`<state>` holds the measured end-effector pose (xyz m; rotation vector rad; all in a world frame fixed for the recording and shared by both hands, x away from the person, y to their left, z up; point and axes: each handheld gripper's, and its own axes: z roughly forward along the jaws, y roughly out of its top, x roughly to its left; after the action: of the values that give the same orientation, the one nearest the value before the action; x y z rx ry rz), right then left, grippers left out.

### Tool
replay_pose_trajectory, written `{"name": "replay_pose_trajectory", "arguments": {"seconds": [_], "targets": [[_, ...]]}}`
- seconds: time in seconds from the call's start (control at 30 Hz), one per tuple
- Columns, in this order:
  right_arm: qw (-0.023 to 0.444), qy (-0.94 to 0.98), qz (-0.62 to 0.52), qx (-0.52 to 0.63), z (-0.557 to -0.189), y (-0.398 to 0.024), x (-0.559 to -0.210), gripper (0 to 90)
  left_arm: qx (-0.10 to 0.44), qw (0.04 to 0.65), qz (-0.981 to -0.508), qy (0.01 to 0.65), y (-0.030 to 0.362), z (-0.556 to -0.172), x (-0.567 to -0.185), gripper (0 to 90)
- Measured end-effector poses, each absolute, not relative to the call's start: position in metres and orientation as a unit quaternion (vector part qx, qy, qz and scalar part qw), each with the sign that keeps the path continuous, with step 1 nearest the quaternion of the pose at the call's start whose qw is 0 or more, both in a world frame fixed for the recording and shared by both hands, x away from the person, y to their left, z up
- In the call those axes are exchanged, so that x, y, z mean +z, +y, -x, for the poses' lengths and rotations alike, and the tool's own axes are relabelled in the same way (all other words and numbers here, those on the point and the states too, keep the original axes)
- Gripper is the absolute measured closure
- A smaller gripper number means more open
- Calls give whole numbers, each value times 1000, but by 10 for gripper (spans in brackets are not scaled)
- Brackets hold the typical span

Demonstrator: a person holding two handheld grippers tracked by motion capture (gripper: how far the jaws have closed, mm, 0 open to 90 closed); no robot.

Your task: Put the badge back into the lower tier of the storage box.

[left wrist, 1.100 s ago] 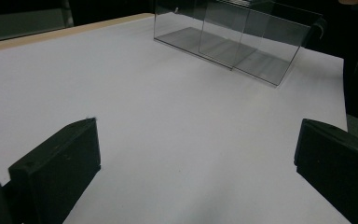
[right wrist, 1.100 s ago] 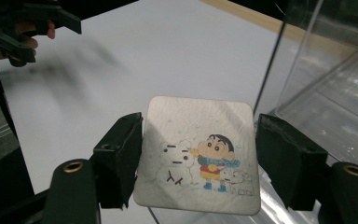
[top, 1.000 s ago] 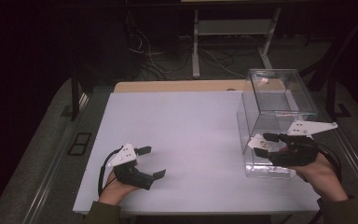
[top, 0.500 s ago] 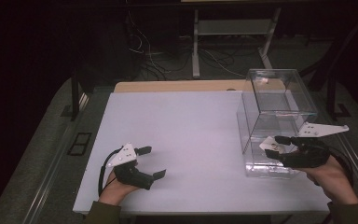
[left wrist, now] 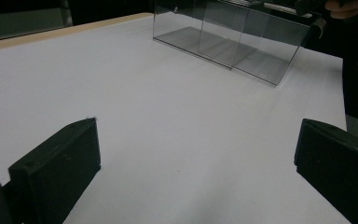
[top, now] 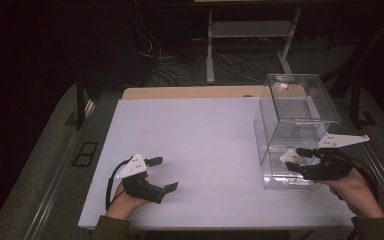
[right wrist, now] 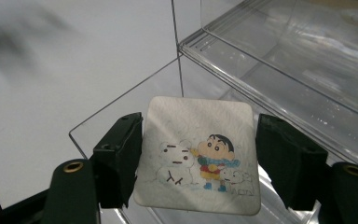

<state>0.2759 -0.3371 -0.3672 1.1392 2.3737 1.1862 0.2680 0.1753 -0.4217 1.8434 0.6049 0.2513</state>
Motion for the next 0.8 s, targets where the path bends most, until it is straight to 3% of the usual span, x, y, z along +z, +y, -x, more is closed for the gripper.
{"name": "replay_pose_trajectory", "arguments": {"seconds": [0.8], "targets": [[140,814,-409,388,-277,-339,-371,367,105,559,-782,257,175,-268,-422,0]]}}
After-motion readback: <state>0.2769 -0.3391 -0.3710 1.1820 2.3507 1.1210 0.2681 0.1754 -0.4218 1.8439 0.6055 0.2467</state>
